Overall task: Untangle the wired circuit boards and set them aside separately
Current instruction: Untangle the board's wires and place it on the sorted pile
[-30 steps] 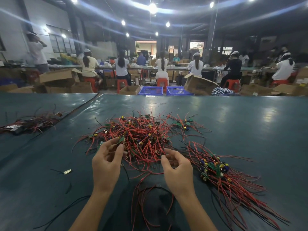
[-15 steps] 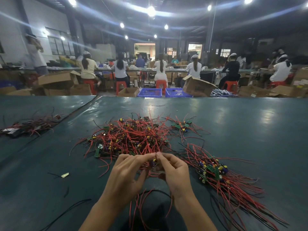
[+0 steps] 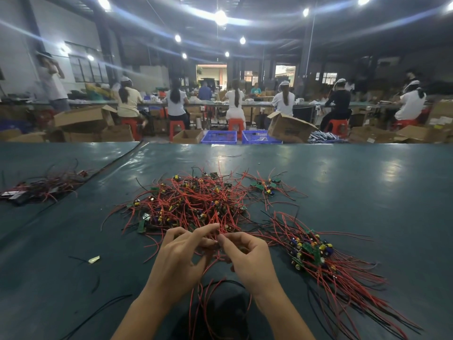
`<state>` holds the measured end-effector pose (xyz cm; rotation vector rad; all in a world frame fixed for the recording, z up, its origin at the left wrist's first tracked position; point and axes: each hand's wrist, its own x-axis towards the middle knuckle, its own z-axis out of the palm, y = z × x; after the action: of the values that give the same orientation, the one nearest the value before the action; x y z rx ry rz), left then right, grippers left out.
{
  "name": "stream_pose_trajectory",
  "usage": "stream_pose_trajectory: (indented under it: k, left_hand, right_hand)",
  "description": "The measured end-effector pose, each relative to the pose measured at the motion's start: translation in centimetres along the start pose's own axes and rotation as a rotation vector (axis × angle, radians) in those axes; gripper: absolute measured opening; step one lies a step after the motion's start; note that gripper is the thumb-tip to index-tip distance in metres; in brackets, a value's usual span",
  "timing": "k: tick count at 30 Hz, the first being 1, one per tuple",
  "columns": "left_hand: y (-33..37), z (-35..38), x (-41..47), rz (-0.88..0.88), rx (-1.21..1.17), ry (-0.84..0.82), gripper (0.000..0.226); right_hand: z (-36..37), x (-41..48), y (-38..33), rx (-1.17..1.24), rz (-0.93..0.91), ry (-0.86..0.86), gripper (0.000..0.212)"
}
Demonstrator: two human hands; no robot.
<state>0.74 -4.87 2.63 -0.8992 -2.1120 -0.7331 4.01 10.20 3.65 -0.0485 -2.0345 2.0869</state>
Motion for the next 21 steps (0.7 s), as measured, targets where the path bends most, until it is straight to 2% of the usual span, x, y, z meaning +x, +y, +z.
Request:
stream_pose_trajectory:
  k: [2, 4, 6, 9, 12, 16, 18, 21]
  left_hand:
    - [-0.1, 0.1, -0.1, 0.011, 0.047, 0.025, 0.046]
    - [0.1, 0.2, 0.0, 0.028, 0.072, 0.036, 0.026]
    - [0.6, 0.3, 0.0, 0.019, -0.021, -0.01, 0.01]
    - [1.1, 0.7, -0.2, -0.132, -0.126, -0.142, 0.034]
    - [1.4, 1.4, -0.5, -0.347, -0.279, -0.155, 0.052]
    - [2.1, 1.4, 0.1, -0.619, -0.551, -0.06, 0.05]
    - [2.3, 1.4, 0.3, -0.679, -0.603, -0.002, 0.039]
    - [2.3, 1.2, 0.7, -0.71, -0.641, 0.081, 0.026]
  right_hand:
    - [-0.1, 0.2, 0.2, 0.051, 0.05, 0.059, 0.012]
    - [-0.2, 0.5, 0.4, 0.167, 0.128, 0.11, 0.007]
    - [-0.4, 0.7, 0.5, 0.29, 0.205, 0.164, 0.004]
    - [-0.4, 0.7, 0.5, 0.44, 0.278, 0.208, 0.004]
    - [-0.2, 0.5, 0.2, 0.504, 0.332, 0.172, 0.008]
    - [0.4, 0.3, 0.3, 0.424, 0.319, 0.113, 0.014]
    - [0.5, 0.2, 0.5, 0.382, 0.304, 0.096, 0.016]
    - [0.7, 0.1, 0.4, 0.354, 0.301, 0.086, 0.006]
